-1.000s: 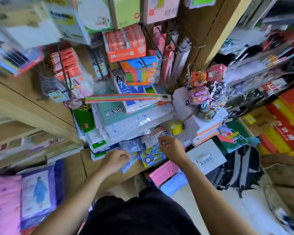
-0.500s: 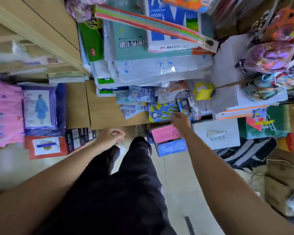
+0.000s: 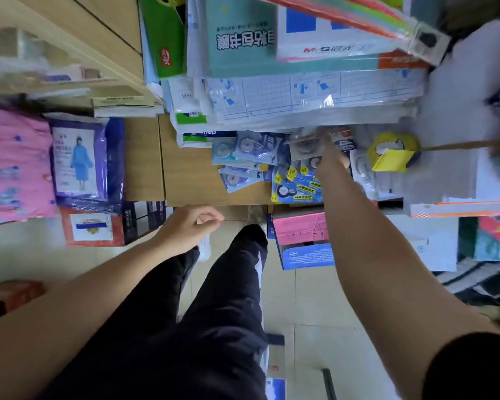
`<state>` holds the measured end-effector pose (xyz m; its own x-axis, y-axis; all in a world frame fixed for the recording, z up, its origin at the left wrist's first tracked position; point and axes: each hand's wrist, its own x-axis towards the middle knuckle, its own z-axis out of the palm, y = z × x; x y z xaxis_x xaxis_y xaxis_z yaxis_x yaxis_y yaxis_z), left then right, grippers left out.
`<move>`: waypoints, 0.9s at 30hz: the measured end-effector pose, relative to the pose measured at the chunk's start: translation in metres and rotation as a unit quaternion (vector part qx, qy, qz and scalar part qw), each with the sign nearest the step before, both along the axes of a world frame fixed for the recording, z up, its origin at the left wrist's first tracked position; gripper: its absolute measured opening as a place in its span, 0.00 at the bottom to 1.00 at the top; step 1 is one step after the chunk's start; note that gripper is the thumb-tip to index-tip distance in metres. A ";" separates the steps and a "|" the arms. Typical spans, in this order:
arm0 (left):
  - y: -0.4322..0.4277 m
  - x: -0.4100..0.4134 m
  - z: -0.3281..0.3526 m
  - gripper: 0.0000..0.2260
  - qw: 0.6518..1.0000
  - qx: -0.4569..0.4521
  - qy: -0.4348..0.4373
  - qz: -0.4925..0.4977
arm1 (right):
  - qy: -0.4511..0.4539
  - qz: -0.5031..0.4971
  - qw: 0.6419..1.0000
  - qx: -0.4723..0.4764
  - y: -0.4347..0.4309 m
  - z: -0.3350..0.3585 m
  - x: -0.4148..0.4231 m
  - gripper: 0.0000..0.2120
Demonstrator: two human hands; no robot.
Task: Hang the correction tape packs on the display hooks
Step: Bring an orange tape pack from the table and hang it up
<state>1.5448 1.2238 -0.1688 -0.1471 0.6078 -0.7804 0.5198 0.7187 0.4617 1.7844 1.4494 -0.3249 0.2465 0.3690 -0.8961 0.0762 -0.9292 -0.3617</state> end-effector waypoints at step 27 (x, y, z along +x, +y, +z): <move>0.099 0.025 0.016 0.30 0.998 0.020 -0.036 -0.041 | 0.282 -0.064 0.956 0.046 -0.110 0.112 0.033 0.07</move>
